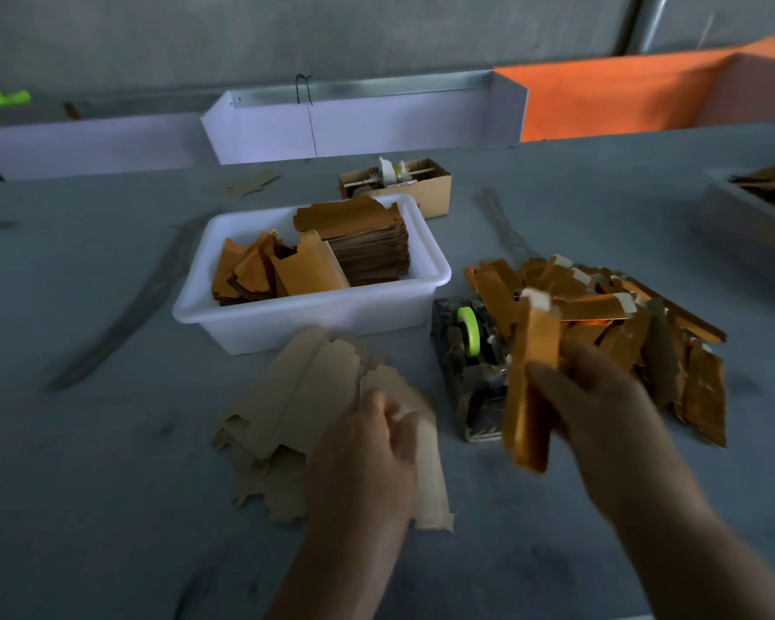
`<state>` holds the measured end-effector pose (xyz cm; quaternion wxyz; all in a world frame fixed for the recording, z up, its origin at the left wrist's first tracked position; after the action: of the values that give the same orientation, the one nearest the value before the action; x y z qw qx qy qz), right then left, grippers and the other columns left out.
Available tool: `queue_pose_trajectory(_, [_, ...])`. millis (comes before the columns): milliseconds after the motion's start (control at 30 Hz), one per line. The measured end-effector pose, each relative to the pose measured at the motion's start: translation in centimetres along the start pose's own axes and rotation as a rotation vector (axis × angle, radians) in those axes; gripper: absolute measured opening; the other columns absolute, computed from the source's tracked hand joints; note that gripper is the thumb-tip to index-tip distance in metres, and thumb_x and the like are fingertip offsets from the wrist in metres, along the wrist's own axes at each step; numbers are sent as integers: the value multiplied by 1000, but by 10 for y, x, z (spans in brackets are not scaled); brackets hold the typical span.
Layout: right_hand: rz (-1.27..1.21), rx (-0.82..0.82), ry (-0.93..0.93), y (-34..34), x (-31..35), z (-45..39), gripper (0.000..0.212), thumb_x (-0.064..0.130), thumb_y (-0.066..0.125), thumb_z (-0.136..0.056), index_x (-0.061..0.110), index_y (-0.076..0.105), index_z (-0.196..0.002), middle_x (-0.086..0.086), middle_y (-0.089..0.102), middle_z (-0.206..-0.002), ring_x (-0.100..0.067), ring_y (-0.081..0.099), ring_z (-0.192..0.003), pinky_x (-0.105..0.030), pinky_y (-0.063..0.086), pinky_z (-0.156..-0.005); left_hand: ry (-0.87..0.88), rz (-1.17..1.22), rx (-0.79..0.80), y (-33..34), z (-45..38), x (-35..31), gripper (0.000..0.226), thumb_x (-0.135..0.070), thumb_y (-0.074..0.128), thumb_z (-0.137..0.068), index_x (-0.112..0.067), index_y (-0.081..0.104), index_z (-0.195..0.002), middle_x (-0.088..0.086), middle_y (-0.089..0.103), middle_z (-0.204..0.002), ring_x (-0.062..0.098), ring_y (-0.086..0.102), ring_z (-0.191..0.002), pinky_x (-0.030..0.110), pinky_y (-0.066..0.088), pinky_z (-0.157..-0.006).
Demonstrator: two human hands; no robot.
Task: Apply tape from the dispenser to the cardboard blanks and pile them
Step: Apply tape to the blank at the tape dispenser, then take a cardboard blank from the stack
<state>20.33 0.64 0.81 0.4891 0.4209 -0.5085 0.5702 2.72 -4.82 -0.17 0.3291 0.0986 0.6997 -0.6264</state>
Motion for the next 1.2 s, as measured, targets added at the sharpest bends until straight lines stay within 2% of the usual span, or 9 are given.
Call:
queue_pose_trajectory(100, [83,-218,-54,-28,18,-39,21,27,51,-94,22,58,-112,-5,65,-91,-24,66,-79,-34,54,-64,-19,-496,-112,4,-8,9,42,-55,35,-95,-21,39,-119,-3,48,-120,15,50,-112,24,38,-73])
queue_pose_trajectory(167, [244,-373,-56,-44,26,-64,30,36,50,-93,14,57,-113,-9,63,-96,-22,60,-73,-28,48,-61,-62,-529,-72,11,-14,13,48,-59,44,-91,-19,38,-118,-1,45,-121,16,46,-115,25,37,-73])
queue_pose_trajectory(267, [305,-554,-12,-58,24,-77,63,52,58,-85,18,43,-135,-10,48,-135,-28,52,-114,-31,39,-83,-97,-443,-39,17,-23,17,49,-52,57,-87,-16,39,-115,2,45,-121,19,47,-114,27,40,-76])
queue_pose_trajectory(333, [337,-587,-75,-54,14,-66,57,41,60,-85,21,43,-137,-10,46,-138,-30,47,-121,-34,38,-93,-136,-294,-28,15,-28,21,45,-44,64,-85,-14,43,-112,4,52,-117,21,52,-109,27,35,-71])
queue_pose_trajectory(567, [325,-431,-197,-28,-19,-18,33,24,58,-87,19,59,-120,-5,54,-128,-22,56,-111,-45,50,-90,-203,161,-1,3,-38,40,21,-30,74,-80,-19,55,-79,-2,61,-76,10,55,-68,26,40,-56])
queue_pose_trajectory(733, [348,-445,-346,-21,-4,7,25,16,58,-87,20,63,-111,-1,57,-123,-15,56,-105,-15,41,-74,-188,426,-43,-9,-36,48,20,-26,69,-86,-33,59,-69,-13,64,-73,8,60,-73,28,49,-68])
queue_pose_trajectory(833, [257,-378,-375,-8,4,26,19,15,61,-86,25,64,-102,19,60,-106,-14,62,-92,-14,48,-69,-233,579,-38,-17,-34,47,15,-30,67,-87,-32,68,-73,-11,69,-76,11,64,-79,33,53,-72])
queue_pose_trajectory(1000, [-24,63,-109,31,1,48,43,50,56,-66,29,64,-103,11,71,-88,-6,68,-81,-27,57,-70,-249,1011,248,-19,-17,27,17,-32,72,-67,-18,77,-76,6,75,-81,18,69,-74,31,54,-69])
queue_pose_trajectory(1200, [-302,127,91,48,-9,43,21,9,66,-79,20,63,-97,0,72,-78,-10,68,-76,-31,55,-72,-141,964,274,-17,-3,11,38,-44,76,-50,-24,75,-83,1,75,-82,20,70,-75,33,50,-67])
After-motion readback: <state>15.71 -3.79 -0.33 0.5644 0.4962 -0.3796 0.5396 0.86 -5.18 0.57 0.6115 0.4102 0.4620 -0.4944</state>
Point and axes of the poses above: each hand's wrist, its own z-axis away from the middle knuckle, its own y-axis out of the palm, x = y × z, the point moved 2 cm from there along -z, towards the middle knuckle
